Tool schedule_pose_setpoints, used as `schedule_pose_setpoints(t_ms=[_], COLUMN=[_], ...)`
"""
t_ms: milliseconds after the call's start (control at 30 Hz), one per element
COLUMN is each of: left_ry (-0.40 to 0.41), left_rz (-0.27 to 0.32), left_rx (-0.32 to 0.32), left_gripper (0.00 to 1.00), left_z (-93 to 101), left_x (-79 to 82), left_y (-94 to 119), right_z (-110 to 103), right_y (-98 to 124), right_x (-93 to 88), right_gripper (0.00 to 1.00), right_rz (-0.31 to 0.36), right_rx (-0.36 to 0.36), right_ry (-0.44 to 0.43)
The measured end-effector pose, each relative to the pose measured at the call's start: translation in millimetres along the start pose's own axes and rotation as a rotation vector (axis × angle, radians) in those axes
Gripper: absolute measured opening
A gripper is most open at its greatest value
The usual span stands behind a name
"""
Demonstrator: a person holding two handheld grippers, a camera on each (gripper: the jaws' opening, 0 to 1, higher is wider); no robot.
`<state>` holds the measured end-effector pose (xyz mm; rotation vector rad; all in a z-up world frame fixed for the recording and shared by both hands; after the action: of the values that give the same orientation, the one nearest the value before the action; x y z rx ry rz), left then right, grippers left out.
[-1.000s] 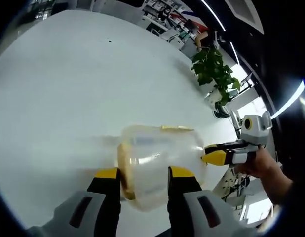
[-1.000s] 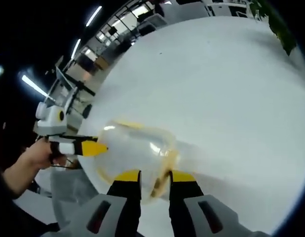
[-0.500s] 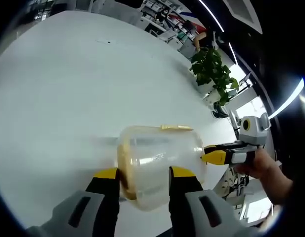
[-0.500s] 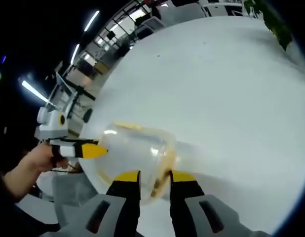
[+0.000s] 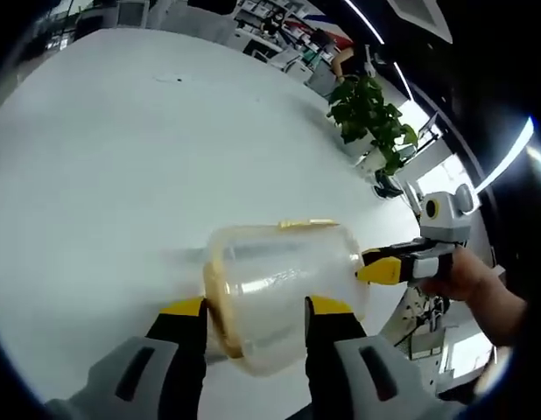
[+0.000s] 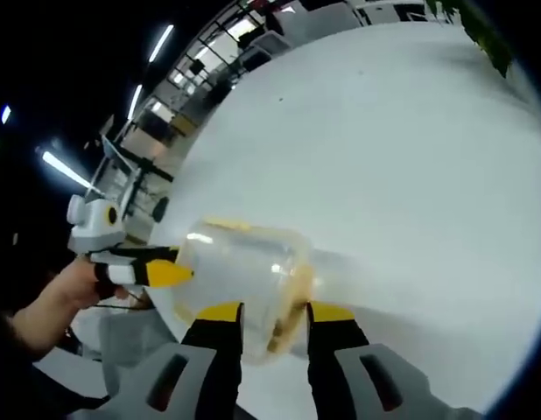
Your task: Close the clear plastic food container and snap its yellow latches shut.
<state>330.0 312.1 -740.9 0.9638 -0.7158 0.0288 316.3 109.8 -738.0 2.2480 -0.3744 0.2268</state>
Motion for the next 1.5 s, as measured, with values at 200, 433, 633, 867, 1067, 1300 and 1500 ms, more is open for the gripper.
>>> schedule_pose_setpoints(t_ms=[200, 433, 633, 867, 1067, 1300, 1500], left_ry=[-0.044, -0.102, -0.245, -0.350, -0.518, -0.647, -0.698], left_rz=[-0.008, -0.013, -0.042, -0.030, -0.022, -0.021, -0.022], left_rx=[0.015, 0.030, 0.052, 0.042, 0.010, -0.027, -0.050], left_gripper=[0.48, 0.48, 0.48, 0.48, 0.49, 0.47, 0.46], left_z=[-2.7, -1.2, -3.2, 1.0, 3.3, 7.7, 10.2], left_x=[2.8, 10.0, 15.2, 21.0, 29.3, 32.6, 35.1], left_y=[1.2, 6.1, 8.9, 11.5, 16.5, 17.9, 17.9], right_z=[-1.7, -0.4, -3.0, -2.2, -9.1, -21.8, -29.4], right_y=[0.7, 4.6, 6.4, 11.7, 15.9, 17.1, 10.3], right_x=[1.7, 7.9, 9.0, 13.7, 19.0, 22.0, 23.5], right_gripper=[0.28, 0.32, 0.30, 0.31, 0.31, 0.30, 0.29], right_rz=[-0.011, -0.006, -0.016, -0.005, -0.007, -0.026, -0.051], right_rx=[-0.016, -0.057, -0.054, -0.046, -0.014, 0.036, 0.041], right_ry=[0.049, 0.188, 0.267, 0.301, 0.459, 0.567, 0.677])
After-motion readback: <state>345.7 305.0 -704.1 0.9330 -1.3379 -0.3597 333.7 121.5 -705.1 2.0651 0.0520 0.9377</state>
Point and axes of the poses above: the point that each gripper's makers call its tool centre point, and the gripper's own axes: y roughly backward along the fingers, z roughly to its right, x roughly out of its top, the point moved 6 cm from there along y, roughly backward along the fingers, and after that the axes turned 14 degrees about -y, right-handed, at the moved point
